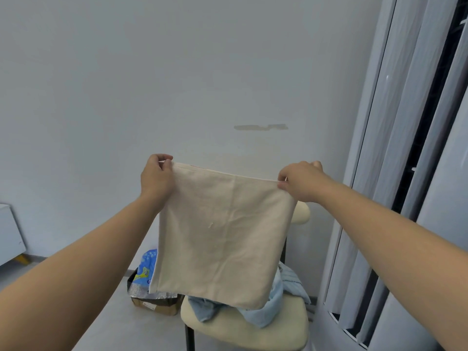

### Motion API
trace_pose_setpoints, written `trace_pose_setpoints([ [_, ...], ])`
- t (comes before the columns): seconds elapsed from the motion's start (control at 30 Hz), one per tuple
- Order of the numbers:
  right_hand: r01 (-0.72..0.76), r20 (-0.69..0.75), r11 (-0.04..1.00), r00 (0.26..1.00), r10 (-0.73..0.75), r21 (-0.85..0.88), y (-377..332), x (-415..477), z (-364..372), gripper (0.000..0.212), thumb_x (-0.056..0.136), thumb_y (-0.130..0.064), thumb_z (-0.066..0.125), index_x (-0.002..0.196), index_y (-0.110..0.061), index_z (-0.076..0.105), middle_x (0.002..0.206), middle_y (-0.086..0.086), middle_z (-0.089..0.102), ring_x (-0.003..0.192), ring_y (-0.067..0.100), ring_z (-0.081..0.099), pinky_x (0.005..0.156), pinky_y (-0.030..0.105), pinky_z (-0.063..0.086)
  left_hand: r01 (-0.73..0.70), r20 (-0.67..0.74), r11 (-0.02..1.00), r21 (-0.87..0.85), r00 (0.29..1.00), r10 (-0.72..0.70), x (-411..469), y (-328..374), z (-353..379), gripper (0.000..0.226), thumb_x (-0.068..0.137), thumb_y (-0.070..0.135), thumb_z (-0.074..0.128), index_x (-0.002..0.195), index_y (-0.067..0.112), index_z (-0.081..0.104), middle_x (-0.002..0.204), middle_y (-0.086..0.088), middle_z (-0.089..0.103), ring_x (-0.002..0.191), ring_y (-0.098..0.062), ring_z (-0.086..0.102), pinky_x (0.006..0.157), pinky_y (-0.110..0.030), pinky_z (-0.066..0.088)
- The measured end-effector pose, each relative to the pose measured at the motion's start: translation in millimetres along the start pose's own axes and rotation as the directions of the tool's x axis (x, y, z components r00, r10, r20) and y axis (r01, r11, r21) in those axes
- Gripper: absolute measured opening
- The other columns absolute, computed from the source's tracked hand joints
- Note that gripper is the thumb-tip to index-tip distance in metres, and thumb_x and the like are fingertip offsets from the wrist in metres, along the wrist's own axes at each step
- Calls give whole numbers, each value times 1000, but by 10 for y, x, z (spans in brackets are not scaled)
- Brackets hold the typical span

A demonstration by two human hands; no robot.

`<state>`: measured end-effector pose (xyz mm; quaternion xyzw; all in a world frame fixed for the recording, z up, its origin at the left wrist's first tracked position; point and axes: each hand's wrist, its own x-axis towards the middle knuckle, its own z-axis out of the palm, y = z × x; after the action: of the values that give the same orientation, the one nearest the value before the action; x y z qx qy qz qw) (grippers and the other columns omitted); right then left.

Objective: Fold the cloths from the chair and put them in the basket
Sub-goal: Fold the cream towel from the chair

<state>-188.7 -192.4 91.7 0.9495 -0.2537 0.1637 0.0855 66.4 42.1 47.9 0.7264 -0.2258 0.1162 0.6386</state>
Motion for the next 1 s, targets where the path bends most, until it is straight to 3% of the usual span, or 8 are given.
trace_pose_setpoints([
  [0.2,22,94,999,995,-26,45,44,-17,73,24,102,-34,49,94,-20,66,92,-6,63,95,22,54,85,34,29,5,0,1000,24,1000,-5,1,-4,-17,21,106,26,43,117,28,61,114,10,62,95,-4,56,83,-23,41],
  [0.37,-38,11,997,999,38,74,42,-30,47,21,100,-37,53,91,-22,64,87,-5,56,100,24,53,84,35,34,1,-1,1000,21,1000,-1,-15,24,7,20,106,26,42,115,28,60,114,10,62,97,-6,56,78,-21,40],
  [0.47,-91,-40,996,995,91,14,50,-37,7,22,98,-46,56,89,-28,64,85,-5,49,102,19,38,92,37,32,12,-7,1000,17,1000,-12,-19,39,16,22,107,26,41,118,25,60,116,10,61,100,-9,56,84,-23,40],
  [0.63,-169,38,948,986,165,271,108,-34,23,20,98,-44,56,94,-25,59,96,-7,62,105,21,53,89,38,39,32,-16,999,15,999,-31,-27,13,2,23,107,26,42,121,22,59,119,9,60,104,-12,55,87,-26,40],
  [0.77,-223,64,715,968,243,663,153,-78,58,23,95,-37,67,92,-15,66,95,-3,64,87,16,60,73,32,49,39,-30,999,18,999,-38,-55,8,-6,21,107,26,43,120,23,59,118,10,60,105,-12,55,88,-26,40],
  [0.87,-265,159,338,937,310,903,215,-76,152,22,94,-28,72,95,-6,70,100,9,70,84,20,65,80,36,58,40,-45,999,2,998,-39,-54,5,-29,22,107,27,44,121,22,60,116,8,61,105,-13,57,88,-26,42],
  [0.93,-261,207,107,910,360,959,212,-77,179,15,96,-22,71,93,-7,69,100,13,70,80,20,66,75,34,59,36,-55,999,-8,998,-36,-54,8,-39,22,106,29,46,122,22,61,113,7,62,104,-14,59,88,-27,43],
  [1.0,-234,196,34,881,431,972,186,-62,223,12,98,-20,68,90,-11,68,99,8,70,81,19,66,77,34,58,24,-50,1000,-14,998,-25,-72,19,-33,23,106,30,47,123,22,61,109,9,62,103,-13,59,87,-27,44],
])
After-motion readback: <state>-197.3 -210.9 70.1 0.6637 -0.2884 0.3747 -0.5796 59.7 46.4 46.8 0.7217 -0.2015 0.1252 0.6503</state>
